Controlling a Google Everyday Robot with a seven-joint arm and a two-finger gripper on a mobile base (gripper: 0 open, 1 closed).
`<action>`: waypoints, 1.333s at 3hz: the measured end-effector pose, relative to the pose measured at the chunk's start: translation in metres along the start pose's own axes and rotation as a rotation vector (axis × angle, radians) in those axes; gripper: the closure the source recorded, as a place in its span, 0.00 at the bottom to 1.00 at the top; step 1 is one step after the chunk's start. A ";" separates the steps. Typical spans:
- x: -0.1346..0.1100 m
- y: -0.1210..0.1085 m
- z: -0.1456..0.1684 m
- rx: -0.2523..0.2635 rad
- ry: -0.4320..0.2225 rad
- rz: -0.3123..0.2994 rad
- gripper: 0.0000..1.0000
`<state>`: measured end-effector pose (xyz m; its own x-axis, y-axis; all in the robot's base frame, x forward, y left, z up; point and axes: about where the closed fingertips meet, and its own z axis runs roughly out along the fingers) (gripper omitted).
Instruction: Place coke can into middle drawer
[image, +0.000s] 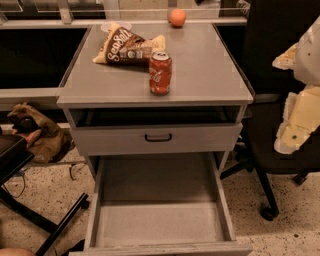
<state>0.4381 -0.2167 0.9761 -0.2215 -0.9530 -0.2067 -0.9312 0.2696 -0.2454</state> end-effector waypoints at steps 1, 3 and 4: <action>0.000 0.000 0.000 0.000 0.000 0.000 0.00; -0.060 -0.039 0.065 0.020 -0.217 0.018 0.00; -0.074 -0.064 0.070 0.096 -0.278 0.033 0.00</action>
Offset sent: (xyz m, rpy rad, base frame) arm 0.0612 0.0508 -0.0312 0.1666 -0.1048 0.0712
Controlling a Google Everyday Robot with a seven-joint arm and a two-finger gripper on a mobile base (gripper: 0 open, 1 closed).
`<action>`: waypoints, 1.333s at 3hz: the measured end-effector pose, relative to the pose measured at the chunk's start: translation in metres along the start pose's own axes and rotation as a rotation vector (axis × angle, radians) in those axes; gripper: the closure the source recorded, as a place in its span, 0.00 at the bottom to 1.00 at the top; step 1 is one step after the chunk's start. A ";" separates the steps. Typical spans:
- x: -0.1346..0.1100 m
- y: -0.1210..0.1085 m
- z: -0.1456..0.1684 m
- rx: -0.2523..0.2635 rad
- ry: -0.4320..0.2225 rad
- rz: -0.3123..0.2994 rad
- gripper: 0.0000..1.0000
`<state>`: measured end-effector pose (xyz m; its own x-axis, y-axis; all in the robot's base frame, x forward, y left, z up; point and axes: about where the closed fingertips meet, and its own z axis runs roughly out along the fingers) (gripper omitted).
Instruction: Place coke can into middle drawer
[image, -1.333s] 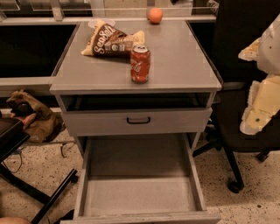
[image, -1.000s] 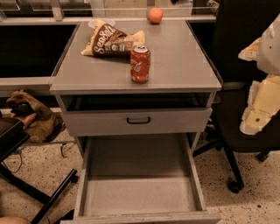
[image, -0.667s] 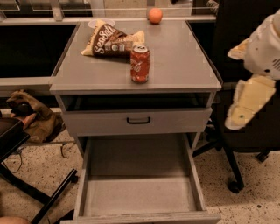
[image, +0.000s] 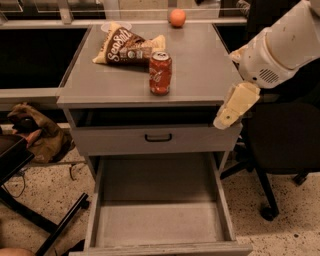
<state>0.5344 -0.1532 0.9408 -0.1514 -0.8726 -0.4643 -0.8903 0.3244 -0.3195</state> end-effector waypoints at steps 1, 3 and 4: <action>0.000 0.000 0.000 0.000 -0.001 0.000 0.00; -0.026 -0.070 0.054 0.102 -0.292 0.086 0.00; -0.045 -0.124 0.092 0.189 -0.459 0.140 0.00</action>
Offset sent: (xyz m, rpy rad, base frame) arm 0.1140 0.0178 -0.0017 0.4427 -0.2779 -0.0422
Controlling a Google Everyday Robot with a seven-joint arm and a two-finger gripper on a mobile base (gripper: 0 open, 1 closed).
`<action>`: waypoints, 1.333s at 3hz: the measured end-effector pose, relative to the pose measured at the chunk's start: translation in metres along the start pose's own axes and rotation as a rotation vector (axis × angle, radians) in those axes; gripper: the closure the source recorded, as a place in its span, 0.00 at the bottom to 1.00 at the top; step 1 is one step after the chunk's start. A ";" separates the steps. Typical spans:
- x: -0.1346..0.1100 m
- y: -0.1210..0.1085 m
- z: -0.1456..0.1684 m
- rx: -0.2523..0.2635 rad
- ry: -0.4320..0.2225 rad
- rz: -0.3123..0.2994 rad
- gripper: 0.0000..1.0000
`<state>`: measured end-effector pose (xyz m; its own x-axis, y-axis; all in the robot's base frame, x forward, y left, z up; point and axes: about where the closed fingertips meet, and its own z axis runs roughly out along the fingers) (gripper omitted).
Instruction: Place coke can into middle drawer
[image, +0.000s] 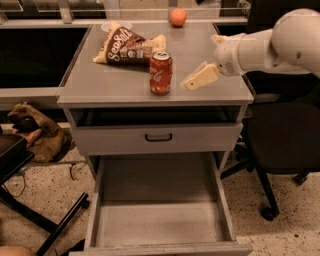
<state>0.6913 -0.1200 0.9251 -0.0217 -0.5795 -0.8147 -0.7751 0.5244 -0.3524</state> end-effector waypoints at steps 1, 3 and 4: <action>0.005 -0.014 0.009 0.043 -0.020 0.015 0.00; 0.005 -0.012 0.017 0.029 -0.033 0.028 0.00; 0.001 -0.006 0.060 -0.055 -0.062 0.059 0.00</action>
Offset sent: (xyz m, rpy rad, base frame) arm 0.0174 -0.0047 -0.0044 0.0260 -0.0266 -0.0366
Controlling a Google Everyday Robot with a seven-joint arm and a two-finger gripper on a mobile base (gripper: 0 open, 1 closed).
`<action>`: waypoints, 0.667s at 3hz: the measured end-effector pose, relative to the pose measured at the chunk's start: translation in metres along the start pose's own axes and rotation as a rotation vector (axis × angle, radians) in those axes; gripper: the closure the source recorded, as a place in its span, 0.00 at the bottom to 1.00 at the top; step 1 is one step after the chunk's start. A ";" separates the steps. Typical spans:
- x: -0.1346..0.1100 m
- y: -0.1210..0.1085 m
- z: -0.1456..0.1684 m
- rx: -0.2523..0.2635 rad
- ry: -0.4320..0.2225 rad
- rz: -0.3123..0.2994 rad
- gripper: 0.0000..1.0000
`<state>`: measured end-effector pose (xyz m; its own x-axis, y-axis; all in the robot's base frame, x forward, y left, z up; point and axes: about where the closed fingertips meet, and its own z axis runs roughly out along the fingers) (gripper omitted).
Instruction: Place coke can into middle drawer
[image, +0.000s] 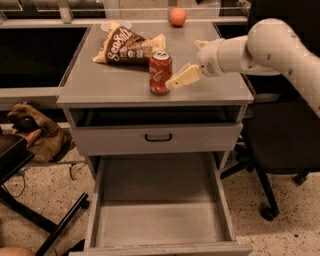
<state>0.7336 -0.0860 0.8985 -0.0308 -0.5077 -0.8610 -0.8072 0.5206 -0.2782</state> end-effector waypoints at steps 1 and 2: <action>-0.016 0.010 0.056 -0.111 -0.068 0.025 0.00; -0.030 0.013 0.086 -0.158 -0.121 0.034 0.00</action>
Offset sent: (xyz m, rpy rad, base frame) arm 0.0601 0.1083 -0.0128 0.1824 0.0375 0.2081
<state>0.7745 -0.0055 0.8840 0.0039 -0.4003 -0.9164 -0.8898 0.4169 -0.1858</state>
